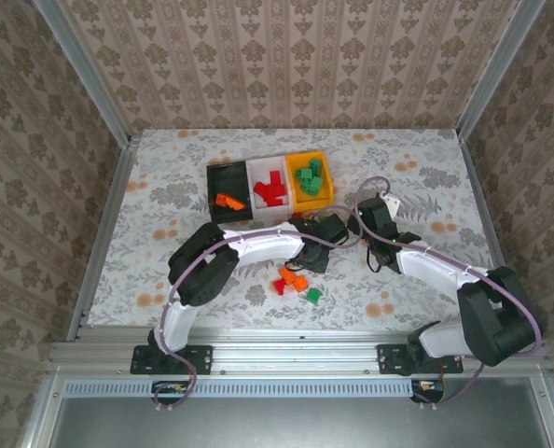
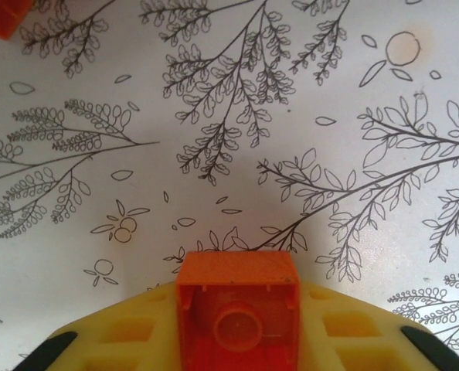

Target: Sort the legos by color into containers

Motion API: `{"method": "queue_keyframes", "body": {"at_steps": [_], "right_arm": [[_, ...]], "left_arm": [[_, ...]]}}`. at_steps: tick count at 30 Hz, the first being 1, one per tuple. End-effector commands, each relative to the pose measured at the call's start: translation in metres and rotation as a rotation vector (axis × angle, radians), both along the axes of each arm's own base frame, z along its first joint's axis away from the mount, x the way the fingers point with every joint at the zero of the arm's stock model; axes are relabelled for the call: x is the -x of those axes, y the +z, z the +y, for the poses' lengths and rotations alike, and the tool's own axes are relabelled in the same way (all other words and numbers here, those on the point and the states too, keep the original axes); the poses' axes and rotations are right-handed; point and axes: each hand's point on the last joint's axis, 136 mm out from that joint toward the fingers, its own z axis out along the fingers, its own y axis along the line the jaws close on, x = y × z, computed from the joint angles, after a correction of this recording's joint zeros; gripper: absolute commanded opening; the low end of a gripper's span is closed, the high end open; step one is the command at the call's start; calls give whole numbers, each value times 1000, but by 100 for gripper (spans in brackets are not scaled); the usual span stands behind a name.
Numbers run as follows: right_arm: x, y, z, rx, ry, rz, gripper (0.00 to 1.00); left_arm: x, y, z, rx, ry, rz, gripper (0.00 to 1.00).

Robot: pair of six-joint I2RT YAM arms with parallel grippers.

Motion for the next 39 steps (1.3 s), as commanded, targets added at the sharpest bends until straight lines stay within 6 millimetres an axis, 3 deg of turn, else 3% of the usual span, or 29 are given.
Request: {"method": "queue_keyframes", "body": {"at_steps": [1,6,11,12,17,19,21,25,31,32,35,39], "right_arm": [[4,-4,-7,19,-32,6,67],[2,-6,-3,5,-11,8,66],[-6,-6,29,-87,126,-1,68],[-7,-15,37,-105,163,18,71],[-11,-13,83,-245,365,8,81],[-10,-11,97,-274,426,7,94],[-8,-12,106,-275,453,16,100],[-7,-12,109,-240,464,21,100],[-7,-12,106,-216,451,23,100],[-7,-13,105,-213,447,26,100],[-7,-14,103,-201,438,34,100],[-7,-13,101,-192,433,34,100]], "left_arm": [[-7,7,15,-33,16,-25,23],[-25,42,34,13,36,-77,17],[-48,86,67,41,67,-153,17],[-54,95,77,40,79,-175,17],[-82,121,125,60,153,-217,18],[-96,126,146,69,190,-222,19],[-111,129,162,85,223,-219,21],[-143,129,182,99,269,-212,23],[-187,114,193,65,306,-204,25],[-196,109,203,64,337,-193,25],[-212,92,208,66,369,-146,25],[-219,84,207,64,383,-122,28]]}}
